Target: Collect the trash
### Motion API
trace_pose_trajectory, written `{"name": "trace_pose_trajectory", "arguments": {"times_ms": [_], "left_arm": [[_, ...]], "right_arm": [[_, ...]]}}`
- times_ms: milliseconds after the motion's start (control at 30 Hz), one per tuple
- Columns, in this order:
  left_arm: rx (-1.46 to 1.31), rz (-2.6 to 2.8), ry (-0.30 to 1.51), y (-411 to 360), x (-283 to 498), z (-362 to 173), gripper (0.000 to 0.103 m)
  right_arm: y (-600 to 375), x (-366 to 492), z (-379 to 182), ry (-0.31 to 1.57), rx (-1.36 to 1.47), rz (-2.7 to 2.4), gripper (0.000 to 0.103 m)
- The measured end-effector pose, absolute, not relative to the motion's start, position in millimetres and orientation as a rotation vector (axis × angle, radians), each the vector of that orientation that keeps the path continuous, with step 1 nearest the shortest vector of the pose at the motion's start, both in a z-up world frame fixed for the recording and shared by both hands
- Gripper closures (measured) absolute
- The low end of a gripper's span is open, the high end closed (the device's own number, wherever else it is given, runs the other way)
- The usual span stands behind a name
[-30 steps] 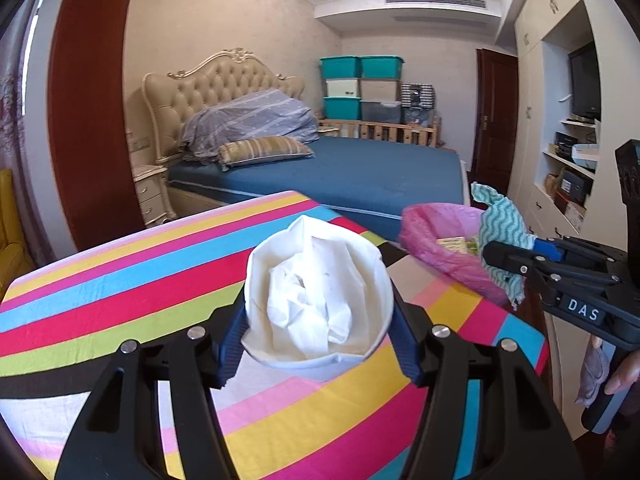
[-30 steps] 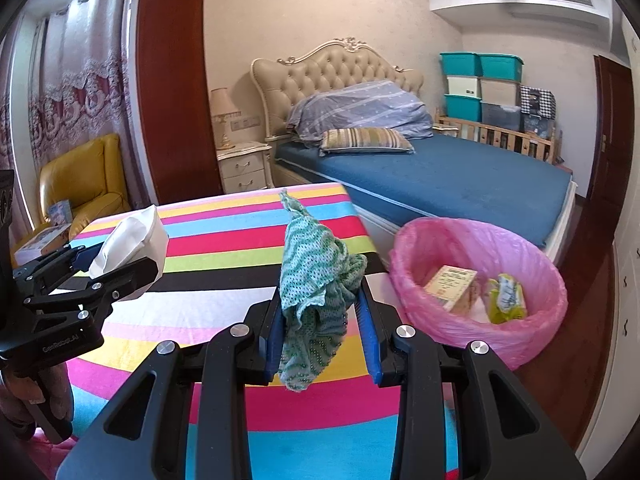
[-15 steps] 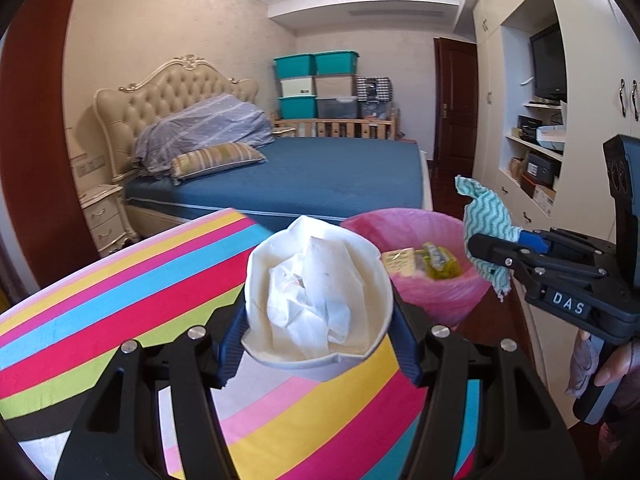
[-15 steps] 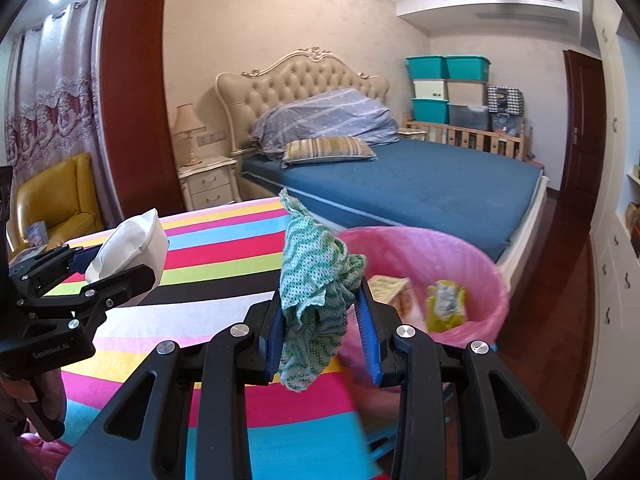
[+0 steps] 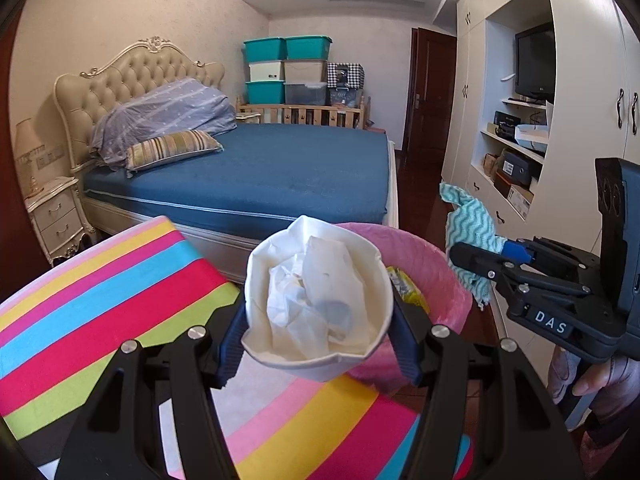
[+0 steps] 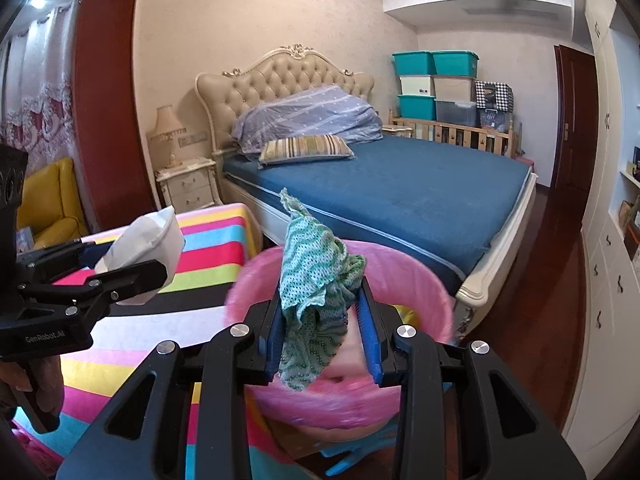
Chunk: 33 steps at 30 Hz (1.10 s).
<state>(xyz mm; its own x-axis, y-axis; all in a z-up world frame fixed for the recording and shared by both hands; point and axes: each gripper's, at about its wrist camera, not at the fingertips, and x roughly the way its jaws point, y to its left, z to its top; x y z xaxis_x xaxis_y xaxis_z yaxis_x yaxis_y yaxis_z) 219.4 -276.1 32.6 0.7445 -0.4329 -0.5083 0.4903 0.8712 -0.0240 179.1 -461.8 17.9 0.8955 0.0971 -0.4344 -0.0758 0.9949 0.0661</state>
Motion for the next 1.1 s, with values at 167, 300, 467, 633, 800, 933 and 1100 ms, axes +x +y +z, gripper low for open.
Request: {"name": "trace_pose_trajectory", "arguments": {"times_ms": [167, 300, 467, 633, 800, 933, 1100], "left_arm": [[0.128, -0.528, 0.542, -300, 239, 30, 0.043], [0.124, -0.548, 0.558, -316, 258, 31, 0.043], [0.12, -0.587, 0.554, -327, 283, 34, 0.039], [0.111, -0.548, 0.526, -324, 296, 40, 0.022], [0.119, -0.502, 0.476, -296, 285, 48, 0.011], [0.133, -0.479, 0.42, -277, 266, 63, 0.005], [0.126, -0.428, 0.364, -259, 237, 87, 0.005]], "right_arm": [[-477, 195, 15, 0.472, 0.049, 0.074, 0.069], [-485, 209, 17, 0.473, 0.054, 0.075, 0.069], [-492, 225, 22, 0.464, 0.084, 0.131, 0.064], [-516, 231, 35, 0.415, 0.168, 0.143, 0.04], [-521, 206, 53, 0.362, 0.193, 0.139, 0.039], [-514, 171, 70, 0.333, 0.201, 0.112, 0.029], [-492, 134, 95, 0.3, 0.143, 0.071, 0.018]]}}
